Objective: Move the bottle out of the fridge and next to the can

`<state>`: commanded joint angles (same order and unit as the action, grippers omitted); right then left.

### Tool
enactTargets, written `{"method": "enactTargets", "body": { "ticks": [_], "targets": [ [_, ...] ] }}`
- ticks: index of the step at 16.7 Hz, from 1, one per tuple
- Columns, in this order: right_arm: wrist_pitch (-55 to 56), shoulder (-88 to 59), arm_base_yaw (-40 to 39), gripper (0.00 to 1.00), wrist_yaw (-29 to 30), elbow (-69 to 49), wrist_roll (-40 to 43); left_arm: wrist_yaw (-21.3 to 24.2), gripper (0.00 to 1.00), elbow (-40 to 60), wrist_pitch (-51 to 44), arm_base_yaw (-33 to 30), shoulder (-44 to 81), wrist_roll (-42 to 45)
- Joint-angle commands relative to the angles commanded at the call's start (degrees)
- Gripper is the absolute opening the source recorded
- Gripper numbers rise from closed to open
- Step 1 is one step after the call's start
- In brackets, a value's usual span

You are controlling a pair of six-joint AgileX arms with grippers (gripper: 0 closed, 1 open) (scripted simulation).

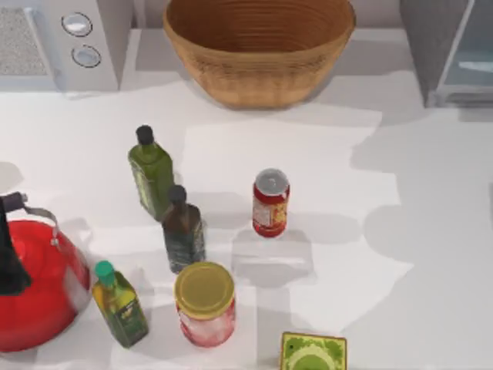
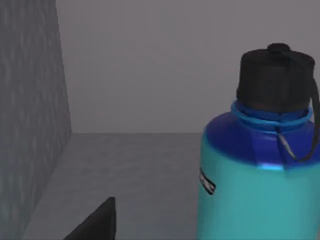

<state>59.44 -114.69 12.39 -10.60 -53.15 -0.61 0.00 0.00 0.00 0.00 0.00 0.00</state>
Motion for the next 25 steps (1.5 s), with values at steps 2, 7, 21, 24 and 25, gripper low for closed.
{"method": "enactTargets", "body": {
  "ticks": [2,7,21,24,25],
  "targets": [
    [3.9,-6.5,0.8,1.00,-0.7,-3.5,0.0,0.0,1.00,0.0,0.0,0.0,0.0,0.0],
    [8.1,-13.2,1.7,1.00,-1.4,-7.3,0.0,0.0,1.00,0.0,0.0,0.0,0.0,0.0],
    [0.0,-20.8,0.3,1.00,0.1,-23.0,0.1,0.0,1.00,0.0,0.0,0.0,0.0,0.0],
    [-0.9,-21.6,0.1,1.00,0.3,-24.6,0.1,0.0,1.00,0.0,0.0,0.0,0.0,0.0],
    [-0.9,-21.6,0.1,1.00,0.3,-24.6,0.1,0.0,1.00,0.0,0.0,0.0,0.0,0.0]
  ]
}}
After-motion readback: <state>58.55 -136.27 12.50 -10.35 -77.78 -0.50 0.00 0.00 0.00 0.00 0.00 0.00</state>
